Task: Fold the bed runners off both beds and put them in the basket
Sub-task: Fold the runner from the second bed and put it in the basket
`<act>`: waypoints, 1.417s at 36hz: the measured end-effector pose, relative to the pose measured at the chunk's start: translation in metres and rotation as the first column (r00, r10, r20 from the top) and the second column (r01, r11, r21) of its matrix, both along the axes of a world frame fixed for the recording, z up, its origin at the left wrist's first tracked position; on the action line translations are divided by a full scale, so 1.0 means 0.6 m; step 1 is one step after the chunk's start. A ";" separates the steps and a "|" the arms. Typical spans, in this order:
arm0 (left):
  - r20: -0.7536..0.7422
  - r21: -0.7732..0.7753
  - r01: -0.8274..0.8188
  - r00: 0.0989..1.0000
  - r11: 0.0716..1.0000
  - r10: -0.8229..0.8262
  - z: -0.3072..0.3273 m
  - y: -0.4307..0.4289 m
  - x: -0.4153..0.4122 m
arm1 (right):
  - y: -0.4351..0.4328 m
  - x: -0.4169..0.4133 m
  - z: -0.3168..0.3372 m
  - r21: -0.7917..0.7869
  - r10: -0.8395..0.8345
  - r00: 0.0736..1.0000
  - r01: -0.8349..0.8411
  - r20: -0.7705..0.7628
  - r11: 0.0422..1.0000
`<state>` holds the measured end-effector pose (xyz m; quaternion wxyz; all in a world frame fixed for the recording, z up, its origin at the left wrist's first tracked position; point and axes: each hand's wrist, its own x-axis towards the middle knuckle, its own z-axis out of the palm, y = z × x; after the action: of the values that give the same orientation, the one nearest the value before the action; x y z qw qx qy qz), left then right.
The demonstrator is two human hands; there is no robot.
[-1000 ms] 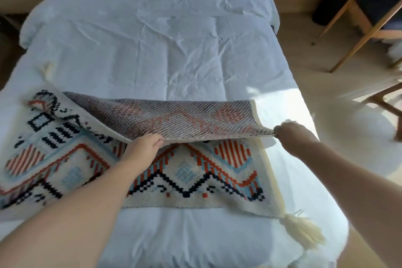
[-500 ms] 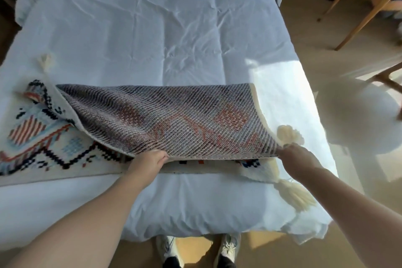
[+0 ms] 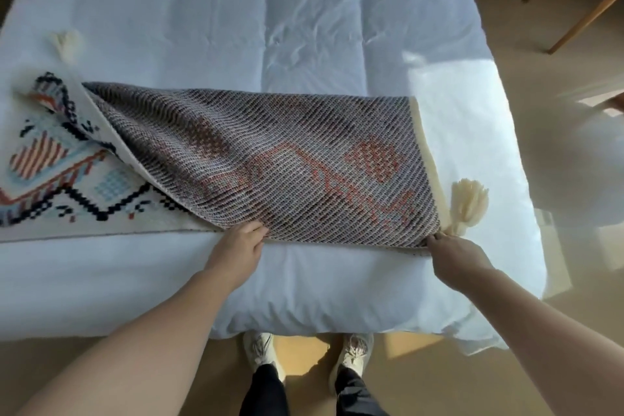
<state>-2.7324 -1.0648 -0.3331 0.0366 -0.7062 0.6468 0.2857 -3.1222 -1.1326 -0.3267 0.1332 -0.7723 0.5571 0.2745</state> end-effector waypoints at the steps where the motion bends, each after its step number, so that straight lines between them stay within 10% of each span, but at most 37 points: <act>1: -0.007 0.012 -0.023 1.000 1.000 0.023 0.014 0.002 0.001 | -0.002 0.006 0.014 0.003 0.006 1.000 -0.006 -0.005 1.000; 18: -0.099 -0.131 -0.357 0.933 0.925 0.347 0.328 0.118 0.173 | 0.013 0.343 0.300 0.029 0.013 0.928 -0.025 0.372 0.999; 35: -0.120 -0.160 -0.375 0.926 0.913 0.359 0.377 0.237 0.627 | 0.094 0.803 0.362 -0.014 0.040 0.918 -0.038 0.395 0.999; 51: -0.099 -0.144 -0.272 0.961 0.951 0.260 0.344 0.123 0.772 | -0.048 0.994 0.302 0.079 -0.038 0.928 0.009 0.371 0.997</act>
<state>-2.2691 -0.9908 -0.1268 -0.0832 -0.7757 0.5670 0.2643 -2.5259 -1.1615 -0.1455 0.2687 -0.7980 0.5202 0.1427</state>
